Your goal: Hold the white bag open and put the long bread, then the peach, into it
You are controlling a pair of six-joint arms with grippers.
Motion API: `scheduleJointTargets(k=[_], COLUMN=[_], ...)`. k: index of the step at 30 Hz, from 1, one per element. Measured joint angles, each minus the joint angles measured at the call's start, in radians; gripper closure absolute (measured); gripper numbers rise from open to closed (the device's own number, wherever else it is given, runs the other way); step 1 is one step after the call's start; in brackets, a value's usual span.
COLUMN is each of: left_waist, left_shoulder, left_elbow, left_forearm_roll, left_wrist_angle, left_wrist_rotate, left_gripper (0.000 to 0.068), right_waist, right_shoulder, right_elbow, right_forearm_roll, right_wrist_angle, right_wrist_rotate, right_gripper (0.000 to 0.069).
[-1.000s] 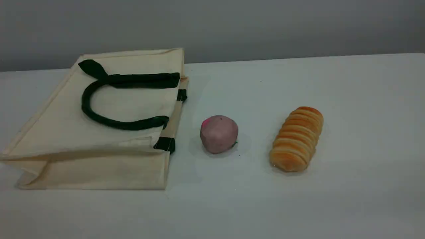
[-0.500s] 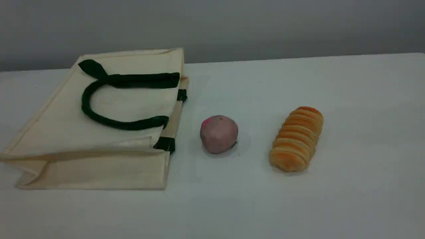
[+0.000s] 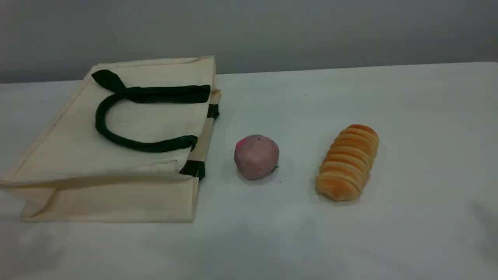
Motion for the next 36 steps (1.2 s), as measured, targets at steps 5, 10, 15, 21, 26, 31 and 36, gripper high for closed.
scheduleJointTargets(k=[5,10,15,21,26,31,36], left_waist=[0.0,0.0,0.0,0.0,0.0,0.0,0.0], left_shoulder=[0.144,0.271,0.384,0.533,0.644,0.739,0.803], left_elbow=[-0.048,-0.114,-0.174,-0.224,-0.266,-0.302,-0.347], left_forearm_roll=[0.008,0.008,0.003,0.003,0.003,0.003,0.003], left_wrist_angle=[-0.02,-0.051,-0.075,-0.086,-0.098,-0.114,-0.119], left_wrist_rotate=[0.0,0.0,0.0,0.0,0.0,0.0,0.002], left_gripper=[0.0199,0.0199,0.0199,0.0199,0.0199,0.0199,0.0199], right_waist=[0.0,0.0,0.0,0.0,0.0,0.0,0.0], right_shoulder=[0.137,0.236,0.294,0.303,0.303,0.302,0.302], right_elbow=[-0.064,-0.079,-0.079,-0.078,-0.078,-0.078,-0.078], right_forearm_roll=[0.04,0.051,0.051,0.051,0.052,0.052,0.074], right_wrist_angle=[0.007,0.003,0.003,-0.015,-0.016,-0.015,-0.016], right_wrist_rotate=[-0.056,-0.125,-0.125,-0.123,-0.123,-0.123,-0.123], right_gripper=[0.0148,0.0148,0.0148,0.0148,0.0148,0.0148,0.0148])
